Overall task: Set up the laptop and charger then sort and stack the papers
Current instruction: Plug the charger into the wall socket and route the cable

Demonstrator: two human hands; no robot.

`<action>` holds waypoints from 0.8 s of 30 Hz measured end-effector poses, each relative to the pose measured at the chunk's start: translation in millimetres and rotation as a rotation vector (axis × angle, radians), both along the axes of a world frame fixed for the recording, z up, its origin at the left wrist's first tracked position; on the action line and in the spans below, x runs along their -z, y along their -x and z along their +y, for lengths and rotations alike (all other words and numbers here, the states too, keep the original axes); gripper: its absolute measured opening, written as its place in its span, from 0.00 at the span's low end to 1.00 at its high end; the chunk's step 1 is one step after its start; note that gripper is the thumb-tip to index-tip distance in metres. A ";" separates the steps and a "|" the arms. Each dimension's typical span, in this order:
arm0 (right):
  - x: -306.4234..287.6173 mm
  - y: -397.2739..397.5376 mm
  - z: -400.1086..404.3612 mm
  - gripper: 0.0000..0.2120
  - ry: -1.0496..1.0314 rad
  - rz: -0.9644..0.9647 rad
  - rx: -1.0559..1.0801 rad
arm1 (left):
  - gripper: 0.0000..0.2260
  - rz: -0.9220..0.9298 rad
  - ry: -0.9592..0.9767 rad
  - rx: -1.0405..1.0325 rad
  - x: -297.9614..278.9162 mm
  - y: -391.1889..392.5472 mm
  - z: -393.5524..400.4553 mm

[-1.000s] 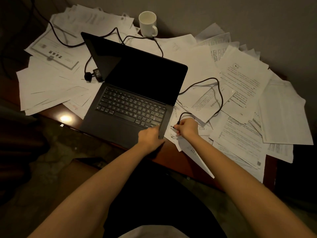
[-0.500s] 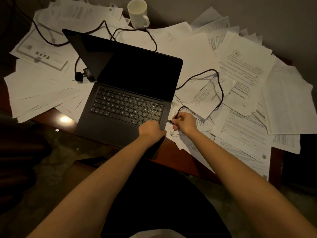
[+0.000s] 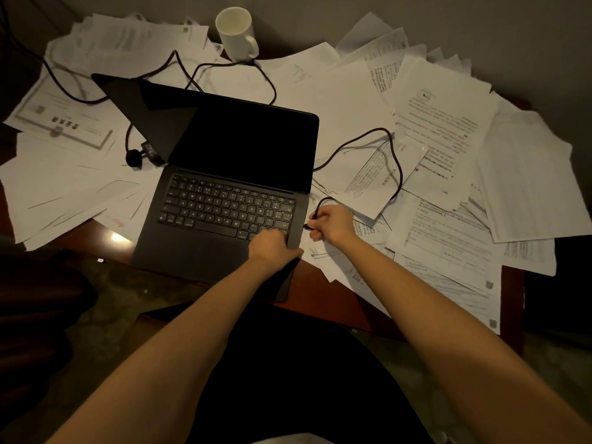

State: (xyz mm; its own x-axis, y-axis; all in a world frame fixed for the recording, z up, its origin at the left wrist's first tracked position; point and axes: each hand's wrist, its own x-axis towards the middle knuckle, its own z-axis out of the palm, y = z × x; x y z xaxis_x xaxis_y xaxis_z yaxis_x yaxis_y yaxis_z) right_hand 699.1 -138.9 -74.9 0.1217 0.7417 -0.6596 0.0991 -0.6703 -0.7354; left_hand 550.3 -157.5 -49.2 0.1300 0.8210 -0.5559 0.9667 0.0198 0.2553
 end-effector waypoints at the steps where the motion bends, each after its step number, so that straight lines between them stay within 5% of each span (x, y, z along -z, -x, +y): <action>1: 0.8 2.2 1.5 0.14 0.015 -0.014 0.047 | 0.15 -0.014 -0.010 -0.004 0.2 0.5 -1.2; 4: 2.2 6.5 -1.2 0.07 0.083 -0.088 0.166 | 0.13 -0.056 -0.046 -0.028 3.3 3.8 -7.8; 10: 4.0 16.0 -7.9 0.15 0.032 -0.347 0.153 | 0.16 -0.074 -0.032 0.003 4.8 6.7 -9.3; 18: -10.3 12.6 -15.3 0.16 0.060 -0.281 0.022 | 0.13 -0.180 0.095 -0.051 0.7 13.7 -13.6; 24: -26.9 13.5 -7.9 0.10 0.131 -0.188 0.142 | 0.12 -0.222 0.152 -0.058 2.1 14.8 -13.8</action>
